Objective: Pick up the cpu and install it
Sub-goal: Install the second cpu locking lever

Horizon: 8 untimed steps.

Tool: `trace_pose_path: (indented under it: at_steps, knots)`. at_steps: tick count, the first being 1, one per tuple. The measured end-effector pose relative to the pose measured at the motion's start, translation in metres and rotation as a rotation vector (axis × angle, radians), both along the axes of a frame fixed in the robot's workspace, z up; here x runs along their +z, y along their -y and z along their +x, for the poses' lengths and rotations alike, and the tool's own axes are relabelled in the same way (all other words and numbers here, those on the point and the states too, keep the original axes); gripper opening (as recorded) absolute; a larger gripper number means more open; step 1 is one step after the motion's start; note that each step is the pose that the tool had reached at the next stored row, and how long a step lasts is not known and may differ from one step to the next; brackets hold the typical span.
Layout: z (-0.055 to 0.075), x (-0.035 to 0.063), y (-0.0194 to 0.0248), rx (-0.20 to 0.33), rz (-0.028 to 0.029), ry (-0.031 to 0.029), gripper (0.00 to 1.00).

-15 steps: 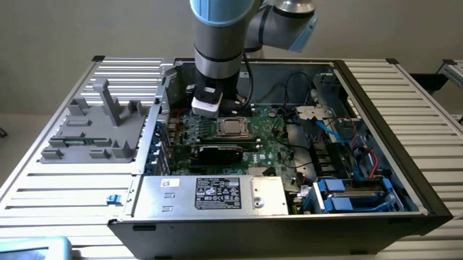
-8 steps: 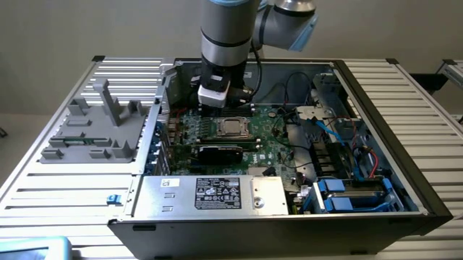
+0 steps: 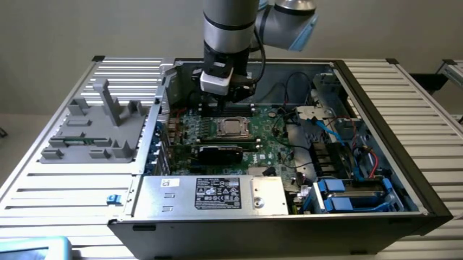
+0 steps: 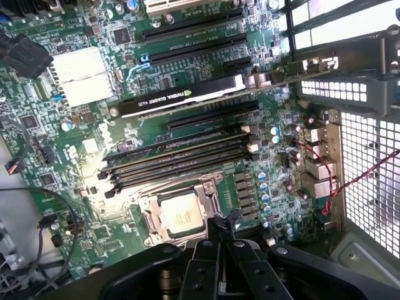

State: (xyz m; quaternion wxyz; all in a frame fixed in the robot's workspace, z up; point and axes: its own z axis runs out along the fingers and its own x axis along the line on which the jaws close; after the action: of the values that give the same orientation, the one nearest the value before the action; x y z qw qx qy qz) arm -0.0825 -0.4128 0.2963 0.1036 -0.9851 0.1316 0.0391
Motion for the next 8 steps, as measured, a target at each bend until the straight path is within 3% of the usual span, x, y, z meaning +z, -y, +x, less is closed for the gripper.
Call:
trace_pose_path:
  at_steps: [5,7,8]
  knots:
    - [0.0027,0.0084,-0.0044,0.0,-0.0438,-0.0005,0.11]
    - [0.004,0.0099,-0.0046,0.0,-0.0544,-0.0046,0.11]
    - [0.0041,0.0099,-0.0046,0.0,-0.0549,-0.0058,0.11]
